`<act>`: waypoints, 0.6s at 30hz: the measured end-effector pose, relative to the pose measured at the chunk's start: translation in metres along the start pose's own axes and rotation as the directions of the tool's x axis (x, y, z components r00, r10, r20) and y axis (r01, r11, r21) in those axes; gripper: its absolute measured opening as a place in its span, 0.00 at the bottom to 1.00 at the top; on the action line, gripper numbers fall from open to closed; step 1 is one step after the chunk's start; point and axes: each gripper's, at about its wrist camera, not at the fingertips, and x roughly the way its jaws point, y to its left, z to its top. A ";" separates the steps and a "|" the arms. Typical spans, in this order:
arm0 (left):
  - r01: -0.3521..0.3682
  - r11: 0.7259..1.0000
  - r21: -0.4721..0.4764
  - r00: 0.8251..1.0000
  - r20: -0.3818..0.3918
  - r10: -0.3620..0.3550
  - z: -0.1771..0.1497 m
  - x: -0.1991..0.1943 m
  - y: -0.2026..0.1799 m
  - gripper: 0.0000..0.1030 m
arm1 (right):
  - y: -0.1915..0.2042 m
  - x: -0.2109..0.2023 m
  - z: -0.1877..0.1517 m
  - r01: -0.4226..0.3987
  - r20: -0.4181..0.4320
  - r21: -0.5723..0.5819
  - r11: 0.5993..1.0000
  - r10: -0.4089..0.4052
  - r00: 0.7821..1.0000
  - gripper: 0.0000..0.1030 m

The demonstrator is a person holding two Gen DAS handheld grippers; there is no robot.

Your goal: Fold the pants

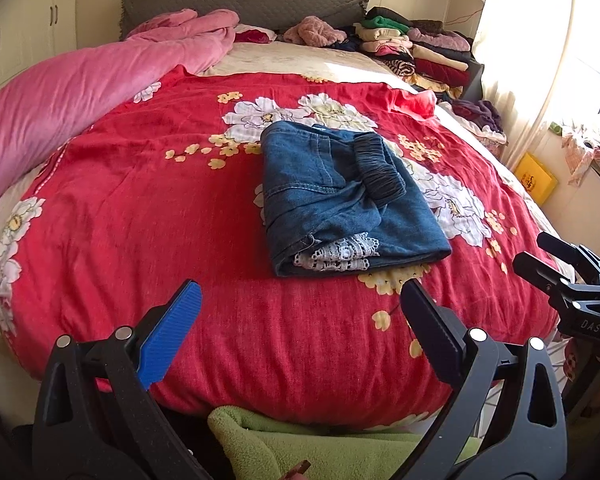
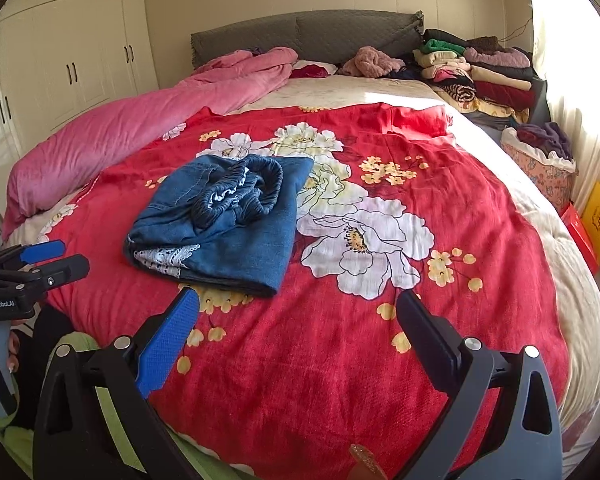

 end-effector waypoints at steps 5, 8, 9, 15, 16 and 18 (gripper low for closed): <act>0.000 1.000 -0.003 1.000 -0.003 0.000 0.000 0.000 0.000 0.91 | 0.000 -0.001 0.001 0.002 0.000 0.001 1.000 -0.002 1.000 0.96; -0.015 1.000 -0.005 1.000 -0.008 0.015 -0.001 0.002 0.001 0.91 | -0.001 -0.003 0.002 0.005 0.008 -0.001 1.000 -0.005 1.000 0.96; -0.018 1.000 -0.006 1.000 -0.006 0.018 -0.001 0.001 0.001 0.91 | -0.001 -0.003 0.002 0.006 0.010 -0.001 1.000 -0.006 1.000 0.96; -0.018 1.000 -0.006 1.000 -0.004 0.018 -0.001 0.000 0.001 0.91 | -0.002 -0.005 0.003 0.007 0.013 -0.001 1.000 -0.007 1.000 0.96; -0.020 1.000 -0.007 1.000 -0.004 0.020 -0.002 0.000 0.001 0.91 | -0.002 -0.005 0.003 0.008 0.013 -0.002 1.000 -0.008 1.000 0.96; -0.024 1.000 -0.008 1.000 -0.007 0.024 -0.001 -0.001 0.001 0.91 | -0.002 -0.005 0.003 0.009 0.014 -0.001 1.000 -0.009 1.000 0.96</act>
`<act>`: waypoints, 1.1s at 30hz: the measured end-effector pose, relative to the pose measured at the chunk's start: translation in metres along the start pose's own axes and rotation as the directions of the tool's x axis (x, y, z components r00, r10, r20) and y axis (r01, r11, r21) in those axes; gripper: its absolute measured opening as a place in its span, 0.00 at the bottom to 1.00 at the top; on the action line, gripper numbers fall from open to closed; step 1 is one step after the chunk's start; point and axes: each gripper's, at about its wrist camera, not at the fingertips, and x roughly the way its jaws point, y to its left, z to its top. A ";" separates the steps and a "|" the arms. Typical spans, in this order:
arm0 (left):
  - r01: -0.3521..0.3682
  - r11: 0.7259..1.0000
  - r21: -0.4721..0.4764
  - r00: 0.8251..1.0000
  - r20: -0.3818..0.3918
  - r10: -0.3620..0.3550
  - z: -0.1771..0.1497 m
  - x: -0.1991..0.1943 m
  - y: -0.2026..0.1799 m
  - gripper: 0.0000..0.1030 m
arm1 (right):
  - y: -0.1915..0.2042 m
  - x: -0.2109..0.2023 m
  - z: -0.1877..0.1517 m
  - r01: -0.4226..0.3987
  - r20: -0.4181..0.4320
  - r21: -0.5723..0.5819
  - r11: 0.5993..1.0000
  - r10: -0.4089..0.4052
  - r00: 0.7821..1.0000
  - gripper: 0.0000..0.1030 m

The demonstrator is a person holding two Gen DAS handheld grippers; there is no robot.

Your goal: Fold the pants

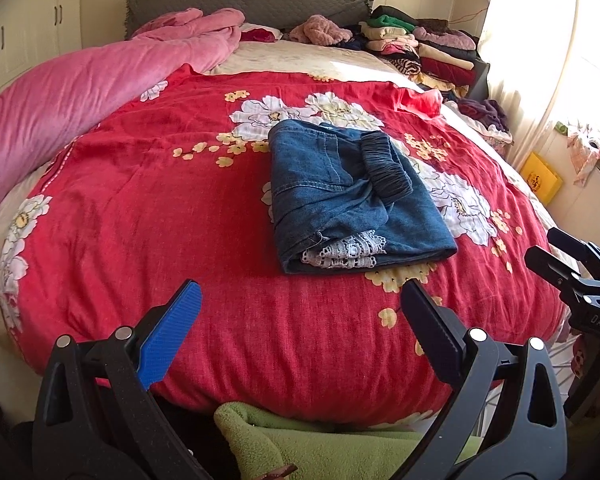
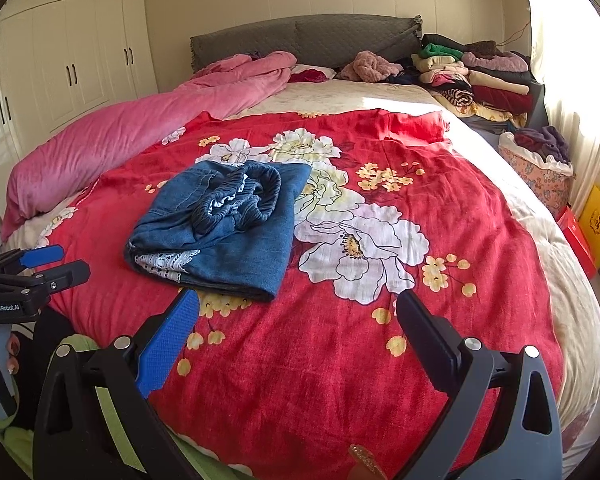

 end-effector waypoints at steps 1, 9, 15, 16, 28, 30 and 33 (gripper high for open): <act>-0.003 1.000 0.000 1.000 -0.001 0.003 0.000 0.000 0.000 0.91 | 0.000 0.000 0.000 -0.001 -0.002 0.001 1.000 0.001 1.000 0.96; -0.001 1.000 0.005 1.000 -0.005 0.001 -0.001 0.000 -0.001 0.91 | 0.000 -0.001 0.000 0.004 -0.003 -0.002 1.000 -0.004 1.000 0.96; -0.001 1.000 0.009 1.000 -0.008 0.001 -0.001 0.001 -0.001 0.91 | 0.000 -0.001 0.000 0.001 -0.003 -0.001 1.000 -0.001 1.000 0.96; 0.000 1.000 0.009 1.000 -0.008 0.000 -0.002 0.001 0.000 0.91 | 0.001 -0.001 0.000 0.003 -0.003 -0.002 1.000 -0.003 1.000 0.96; -0.003 1.000 0.008 1.000 -0.009 0.003 -0.002 0.001 -0.001 0.91 | -0.001 -0.003 0.001 0.003 -0.002 -0.002 1.000 -0.003 1.000 0.96; -0.003 1.000 0.009 1.000 -0.009 0.004 -0.002 0.001 -0.002 0.91 | -0.001 -0.003 0.001 0.005 -0.002 -0.005 1.000 -0.005 1.000 0.96; -0.002 1.000 0.009 1.000 -0.010 0.002 -0.002 0.001 -0.002 0.91 | -0.001 -0.003 0.001 0.007 -0.003 -0.005 1.000 -0.007 1.000 0.96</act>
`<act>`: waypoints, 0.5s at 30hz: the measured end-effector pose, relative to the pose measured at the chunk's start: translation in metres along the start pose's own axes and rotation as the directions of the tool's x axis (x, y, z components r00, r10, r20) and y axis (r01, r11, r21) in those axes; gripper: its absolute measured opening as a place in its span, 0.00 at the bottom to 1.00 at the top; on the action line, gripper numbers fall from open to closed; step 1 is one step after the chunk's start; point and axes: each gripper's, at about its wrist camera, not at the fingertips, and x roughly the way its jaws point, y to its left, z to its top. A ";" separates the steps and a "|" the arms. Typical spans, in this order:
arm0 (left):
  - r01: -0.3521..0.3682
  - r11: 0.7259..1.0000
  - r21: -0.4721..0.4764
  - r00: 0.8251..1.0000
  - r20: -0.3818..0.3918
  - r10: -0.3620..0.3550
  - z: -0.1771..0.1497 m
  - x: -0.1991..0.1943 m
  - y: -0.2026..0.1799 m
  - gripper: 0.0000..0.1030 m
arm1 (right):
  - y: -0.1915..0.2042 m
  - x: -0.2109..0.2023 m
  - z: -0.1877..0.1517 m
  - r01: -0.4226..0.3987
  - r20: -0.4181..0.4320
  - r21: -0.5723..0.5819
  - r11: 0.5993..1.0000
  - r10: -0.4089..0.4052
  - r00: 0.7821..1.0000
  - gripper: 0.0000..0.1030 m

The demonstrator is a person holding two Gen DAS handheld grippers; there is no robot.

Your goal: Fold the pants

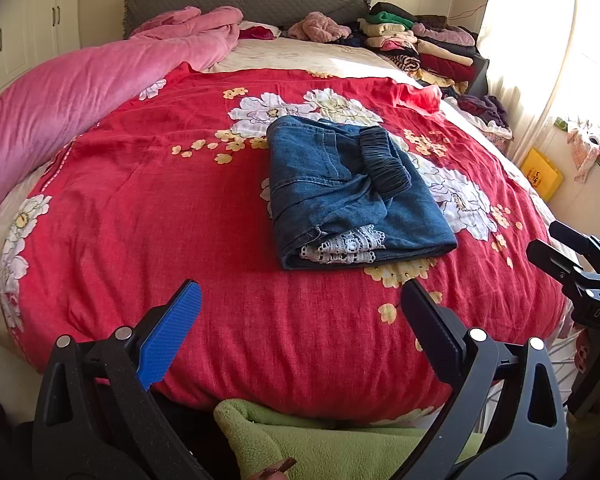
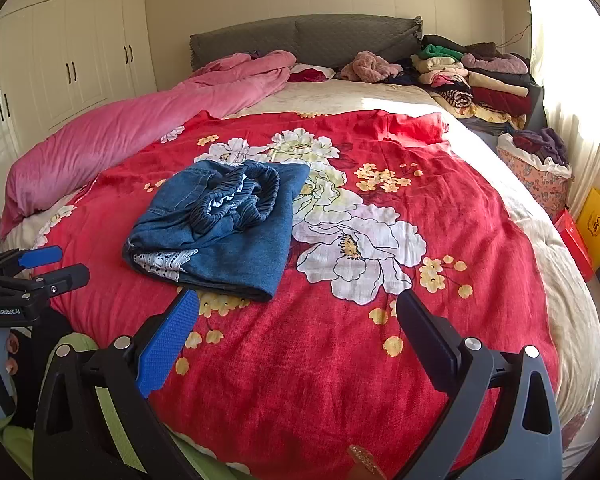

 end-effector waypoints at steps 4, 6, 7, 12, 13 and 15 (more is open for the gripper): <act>0.002 1.000 0.001 1.000 0.000 -0.002 0.000 0.000 0.000 0.91 | 0.000 0.000 0.001 0.003 -0.002 0.001 1.000 -0.003 1.000 0.96; 0.001 1.000 0.000 1.000 0.000 -0.001 0.000 0.000 0.000 0.91 | -0.002 -0.001 0.001 0.006 -0.002 -0.001 1.000 -0.006 1.000 0.96; 0.004 1.000 -0.001 1.000 -0.001 -0.004 0.000 0.000 0.000 0.91 | -0.002 0.000 0.001 0.006 -0.002 -0.001 1.000 -0.006 1.000 0.96; -0.003 1.000 0.000 1.000 -0.006 0.003 0.000 0.001 -0.001 0.91 | -0.002 -0.001 0.001 0.006 -0.002 -0.003 1.000 -0.006 1.000 0.96; -0.004 1.000 0.000 1.000 -0.007 0.004 -0.001 0.001 -0.001 0.91 | -0.001 0.000 0.001 0.006 -0.002 -0.002 1.000 -0.006 1.000 0.96; -0.005 1.000 -0.002 1.000 -0.010 0.005 -0.002 0.001 -0.002 0.91 | -0.001 -0.001 0.001 0.006 -0.002 -0.004 1.000 -0.006 1.000 0.96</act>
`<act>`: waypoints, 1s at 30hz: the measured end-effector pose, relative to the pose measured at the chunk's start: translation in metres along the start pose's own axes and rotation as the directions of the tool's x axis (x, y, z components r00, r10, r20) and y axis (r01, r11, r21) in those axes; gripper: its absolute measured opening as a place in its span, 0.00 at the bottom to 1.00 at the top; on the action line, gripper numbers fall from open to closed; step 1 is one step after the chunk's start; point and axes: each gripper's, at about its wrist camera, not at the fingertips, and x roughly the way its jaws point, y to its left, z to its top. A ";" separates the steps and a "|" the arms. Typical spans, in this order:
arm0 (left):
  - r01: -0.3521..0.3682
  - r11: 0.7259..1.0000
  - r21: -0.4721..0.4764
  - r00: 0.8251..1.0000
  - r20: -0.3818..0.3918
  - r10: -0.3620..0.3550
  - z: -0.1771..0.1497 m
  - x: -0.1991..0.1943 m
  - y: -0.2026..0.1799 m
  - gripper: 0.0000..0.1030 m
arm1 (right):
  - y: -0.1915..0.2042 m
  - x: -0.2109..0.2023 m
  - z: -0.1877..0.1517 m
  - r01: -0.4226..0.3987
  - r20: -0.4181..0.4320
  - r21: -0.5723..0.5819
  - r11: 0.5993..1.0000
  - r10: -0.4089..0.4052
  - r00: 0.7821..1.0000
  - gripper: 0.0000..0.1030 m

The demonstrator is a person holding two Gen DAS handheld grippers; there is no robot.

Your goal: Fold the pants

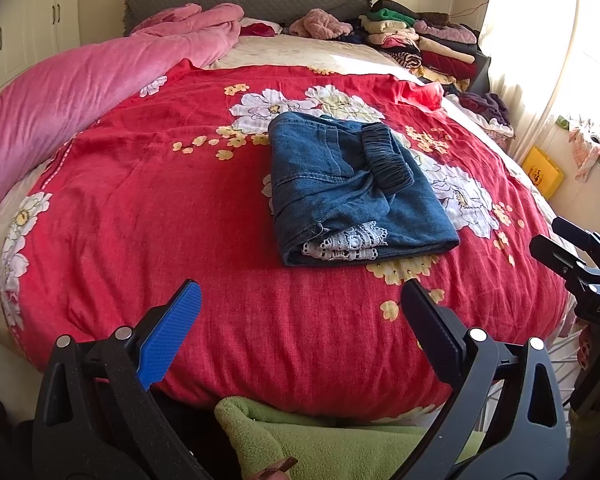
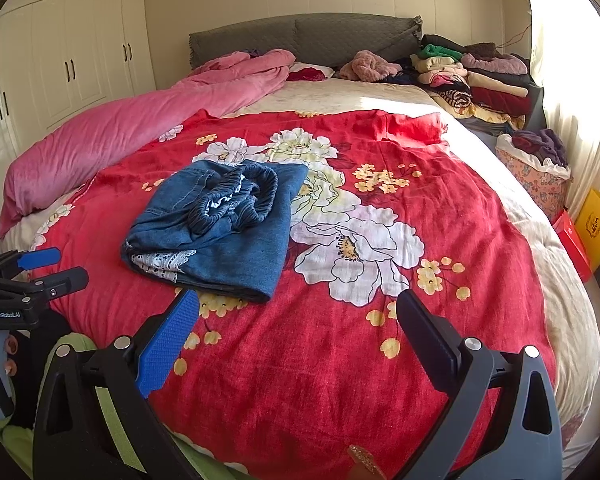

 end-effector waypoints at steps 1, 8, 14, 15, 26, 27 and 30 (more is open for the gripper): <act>-0.002 1.000 0.001 1.000 -0.001 0.002 0.000 0.000 0.000 0.91 | 0.000 0.000 0.000 0.000 0.000 0.000 1.000 0.000 1.000 0.96; -0.003 1.000 0.002 1.000 -0.002 0.003 0.000 0.000 0.001 0.91 | 0.000 0.001 0.001 0.002 -0.002 -0.005 1.000 -0.002 1.000 0.96; -0.003 1.000 0.002 1.000 -0.004 0.003 0.000 0.000 0.001 0.91 | 0.000 0.002 0.001 0.003 -0.004 -0.003 1.000 -0.003 1.000 0.96; -0.003 1.000 0.002 1.000 -0.004 0.003 0.000 0.000 0.001 0.91 | 0.000 0.002 0.001 0.004 -0.004 -0.003 1.000 -0.004 1.000 0.96; -0.012 1.000 -0.008 0.999 -0.039 0.012 -0.004 0.009 0.007 0.91 | -0.005 0.007 -0.003 0.025 -0.013 0.002 1.000 -0.025 1.000 0.96; -0.006 1.000 -0.015 0.999 -0.046 0.006 -0.004 0.011 0.009 0.91 | -0.007 0.008 -0.004 0.029 -0.016 0.003 1.000 -0.029 0.999 0.96; -0.016 0.998 -0.059 0.996 -0.088 0.010 -0.006 0.024 0.022 0.91 | -0.011 0.013 -0.005 0.045 -0.022 0.007 0.999 -0.044 0.999 0.96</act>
